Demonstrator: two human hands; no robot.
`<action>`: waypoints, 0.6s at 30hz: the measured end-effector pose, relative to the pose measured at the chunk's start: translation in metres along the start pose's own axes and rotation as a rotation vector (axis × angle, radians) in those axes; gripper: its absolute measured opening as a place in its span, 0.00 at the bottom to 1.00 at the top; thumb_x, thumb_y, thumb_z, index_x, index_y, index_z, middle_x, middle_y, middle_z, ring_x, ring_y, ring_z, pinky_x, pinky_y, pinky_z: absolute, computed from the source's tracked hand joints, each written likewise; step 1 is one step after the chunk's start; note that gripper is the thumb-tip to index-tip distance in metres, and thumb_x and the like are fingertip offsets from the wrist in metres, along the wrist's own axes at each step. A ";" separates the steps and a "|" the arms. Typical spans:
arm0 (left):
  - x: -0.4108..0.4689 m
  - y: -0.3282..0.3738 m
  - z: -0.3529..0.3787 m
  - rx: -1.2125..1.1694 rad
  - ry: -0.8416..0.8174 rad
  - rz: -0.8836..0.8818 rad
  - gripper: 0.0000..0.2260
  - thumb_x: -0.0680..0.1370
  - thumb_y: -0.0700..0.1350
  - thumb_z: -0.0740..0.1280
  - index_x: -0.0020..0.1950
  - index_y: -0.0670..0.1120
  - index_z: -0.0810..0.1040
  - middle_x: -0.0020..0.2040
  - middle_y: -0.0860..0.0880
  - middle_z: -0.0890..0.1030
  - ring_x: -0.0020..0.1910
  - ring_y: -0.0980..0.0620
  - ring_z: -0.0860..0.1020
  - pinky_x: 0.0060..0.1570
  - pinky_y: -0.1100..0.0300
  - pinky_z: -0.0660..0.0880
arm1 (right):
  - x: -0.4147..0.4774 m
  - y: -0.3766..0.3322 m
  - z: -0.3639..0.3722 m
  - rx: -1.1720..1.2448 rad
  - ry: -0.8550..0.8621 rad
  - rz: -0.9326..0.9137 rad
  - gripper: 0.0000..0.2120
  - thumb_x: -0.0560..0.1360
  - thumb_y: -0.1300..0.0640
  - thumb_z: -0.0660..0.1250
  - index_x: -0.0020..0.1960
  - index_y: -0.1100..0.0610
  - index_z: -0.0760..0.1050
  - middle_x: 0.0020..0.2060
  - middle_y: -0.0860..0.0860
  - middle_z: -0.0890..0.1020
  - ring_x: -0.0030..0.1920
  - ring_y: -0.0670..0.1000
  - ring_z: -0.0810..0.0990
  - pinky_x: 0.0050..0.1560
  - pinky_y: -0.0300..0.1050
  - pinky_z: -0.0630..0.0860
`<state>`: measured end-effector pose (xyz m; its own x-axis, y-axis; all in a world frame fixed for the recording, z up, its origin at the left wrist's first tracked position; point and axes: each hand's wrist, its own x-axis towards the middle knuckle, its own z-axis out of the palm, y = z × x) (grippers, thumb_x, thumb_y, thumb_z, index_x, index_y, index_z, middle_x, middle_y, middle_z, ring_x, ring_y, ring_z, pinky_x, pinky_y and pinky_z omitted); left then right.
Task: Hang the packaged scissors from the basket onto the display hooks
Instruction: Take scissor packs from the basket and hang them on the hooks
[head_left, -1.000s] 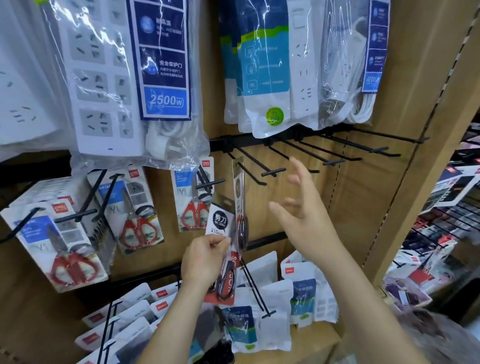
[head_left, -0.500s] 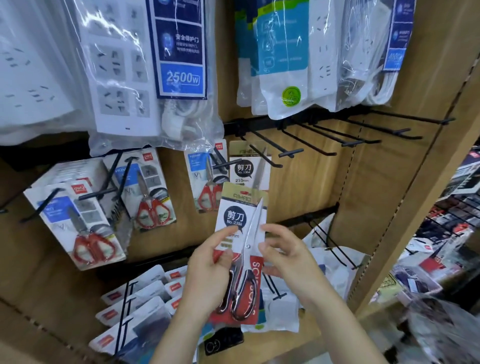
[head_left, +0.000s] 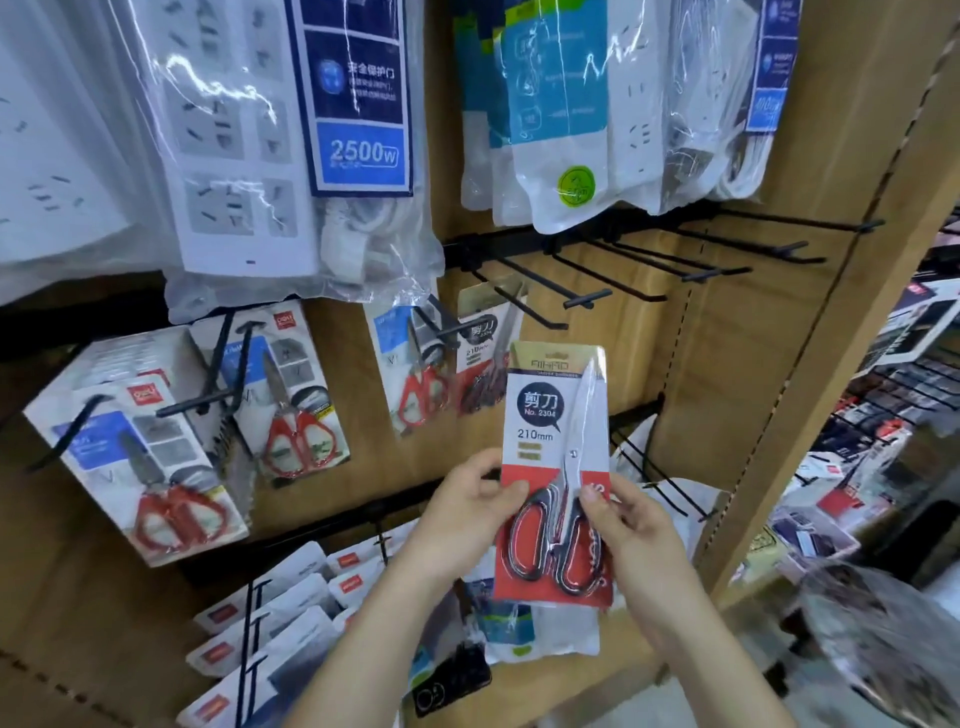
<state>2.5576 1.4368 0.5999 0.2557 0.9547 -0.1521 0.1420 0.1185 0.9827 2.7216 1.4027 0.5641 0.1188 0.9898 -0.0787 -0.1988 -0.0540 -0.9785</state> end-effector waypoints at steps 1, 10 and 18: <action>-0.006 -0.006 0.002 -0.027 0.020 0.003 0.09 0.82 0.41 0.64 0.62 0.46 0.77 0.48 0.44 0.86 0.46 0.46 0.85 0.43 0.54 0.82 | -0.001 0.000 0.001 -0.011 0.000 -0.018 0.10 0.80 0.55 0.63 0.58 0.53 0.79 0.48 0.53 0.87 0.48 0.56 0.86 0.47 0.51 0.83; -0.040 -0.032 -0.011 -0.054 0.060 0.122 0.07 0.79 0.38 0.67 0.55 0.48 0.80 0.47 0.47 0.87 0.47 0.47 0.85 0.49 0.50 0.82 | -0.034 0.015 -0.007 -0.015 -0.274 0.078 0.30 0.71 0.55 0.75 0.69 0.46 0.68 0.60 0.56 0.82 0.61 0.58 0.81 0.61 0.59 0.77; -0.032 -0.005 0.001 -0.036 0.049 0.252 0.08 0.80 0.40 0.65 0.56 0.50 0.80 0.44 0.50 0.87 0.42 0.51 0.85 0.42 0.55 0.81 | -0.038 -0.011 -0.001 0.072 -0.160 -0.039 0.20 0.74 0.65 0.68 0.62 0.48 0.76 0.54 0.58 0.85 0.56 0.61 0.83 0.58 0.62 0.79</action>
<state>2.5500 1.4055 0.6001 0.2315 0.9675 0.1022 0.0459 -0.1158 0.9922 2.7199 1.3655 0.5783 -0.0280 0.9996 -0.0043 -0.2672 -0.0117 -0.9636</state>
